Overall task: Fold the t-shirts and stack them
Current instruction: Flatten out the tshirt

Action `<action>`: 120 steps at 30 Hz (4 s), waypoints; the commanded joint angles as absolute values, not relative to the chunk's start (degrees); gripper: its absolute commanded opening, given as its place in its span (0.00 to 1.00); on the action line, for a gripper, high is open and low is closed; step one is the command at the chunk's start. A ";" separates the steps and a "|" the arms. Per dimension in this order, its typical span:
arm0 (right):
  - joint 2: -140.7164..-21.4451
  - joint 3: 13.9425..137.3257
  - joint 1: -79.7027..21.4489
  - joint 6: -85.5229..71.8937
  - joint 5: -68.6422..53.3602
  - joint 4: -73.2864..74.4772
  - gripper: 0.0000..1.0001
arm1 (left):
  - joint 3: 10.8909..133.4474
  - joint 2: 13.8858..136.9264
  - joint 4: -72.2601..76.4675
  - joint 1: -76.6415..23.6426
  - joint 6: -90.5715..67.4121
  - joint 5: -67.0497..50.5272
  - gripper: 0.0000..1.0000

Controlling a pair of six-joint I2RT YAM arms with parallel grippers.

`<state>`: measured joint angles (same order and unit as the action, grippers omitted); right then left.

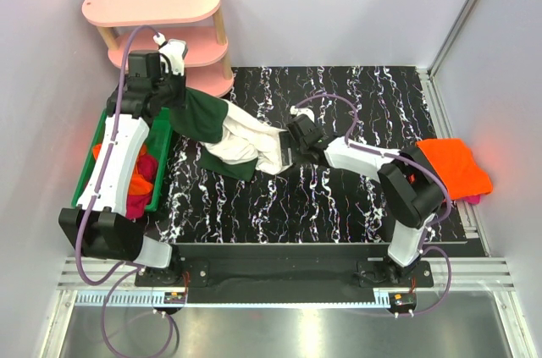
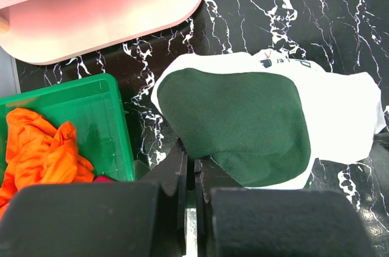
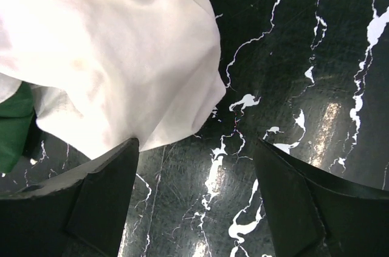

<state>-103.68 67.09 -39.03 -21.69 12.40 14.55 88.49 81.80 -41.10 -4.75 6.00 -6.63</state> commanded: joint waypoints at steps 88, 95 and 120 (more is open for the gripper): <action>-54.32 62.95 -13.18 -18.53 31.29 32.95 0.00 | 82.11 67.07 -42.89 13.89 10.54 -19.16 0.00; -50.63 58.19 -13.27 -20.39 31.29 35.24 0.00 | 72.79 63.99 -42.98 13.97 11.69 -18.98 0.00; -69.76 64.07 -13.18 -15.91 28.12 21.19 0.00 | 85.68 93.24 -31.03 5.01 4.13 -6.68 0.08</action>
<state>-65.98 58.87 -14.81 -18.57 22.94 26.76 79.33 89.62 -37.63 5.39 6.28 -15.31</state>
